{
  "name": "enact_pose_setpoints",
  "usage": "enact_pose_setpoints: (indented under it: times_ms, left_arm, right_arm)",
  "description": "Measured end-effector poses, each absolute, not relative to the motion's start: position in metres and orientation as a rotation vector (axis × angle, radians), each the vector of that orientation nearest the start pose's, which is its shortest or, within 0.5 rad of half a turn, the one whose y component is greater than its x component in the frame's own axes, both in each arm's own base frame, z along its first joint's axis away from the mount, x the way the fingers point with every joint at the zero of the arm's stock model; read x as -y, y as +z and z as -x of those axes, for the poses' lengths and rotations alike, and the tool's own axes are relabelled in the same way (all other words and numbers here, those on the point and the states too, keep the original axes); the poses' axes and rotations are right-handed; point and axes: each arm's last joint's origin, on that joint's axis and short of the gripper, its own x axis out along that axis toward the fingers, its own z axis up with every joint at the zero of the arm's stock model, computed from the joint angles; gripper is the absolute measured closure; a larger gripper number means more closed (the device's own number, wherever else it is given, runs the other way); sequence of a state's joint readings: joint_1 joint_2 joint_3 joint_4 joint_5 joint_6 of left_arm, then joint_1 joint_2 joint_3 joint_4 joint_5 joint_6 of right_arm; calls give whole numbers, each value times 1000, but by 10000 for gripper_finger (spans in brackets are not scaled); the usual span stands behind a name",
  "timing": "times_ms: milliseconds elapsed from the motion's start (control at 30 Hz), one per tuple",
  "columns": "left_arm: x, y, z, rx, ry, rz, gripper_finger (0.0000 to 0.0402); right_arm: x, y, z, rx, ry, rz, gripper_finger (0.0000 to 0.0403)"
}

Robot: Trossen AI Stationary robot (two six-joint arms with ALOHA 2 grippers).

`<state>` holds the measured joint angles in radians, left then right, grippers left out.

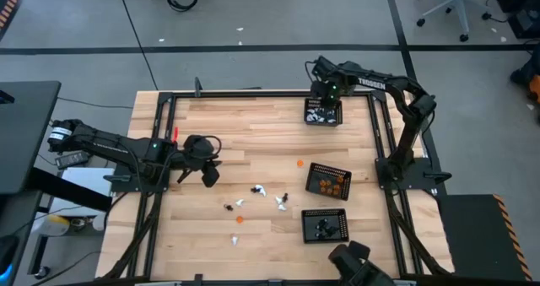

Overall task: Sort Halloween decoration
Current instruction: Put the white ghost toy into the top black bin, then put the orange pumpkin toy into the center black bin

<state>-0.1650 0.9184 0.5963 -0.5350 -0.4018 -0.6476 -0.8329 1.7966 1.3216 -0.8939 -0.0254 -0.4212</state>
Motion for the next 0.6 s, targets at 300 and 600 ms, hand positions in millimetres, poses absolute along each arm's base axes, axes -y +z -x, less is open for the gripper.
enact_pose_setpoints:
  times_ms: [300,600]
  left_arm:
    - [17,223,-174,-665,511,439,278]
    - [17,224,-175,-653,510,441,278]
  right_arm:
    - [256,191,-226,-1337,-427,-269,324]
    - [256,193,-225,-1322,-453,-335,264]
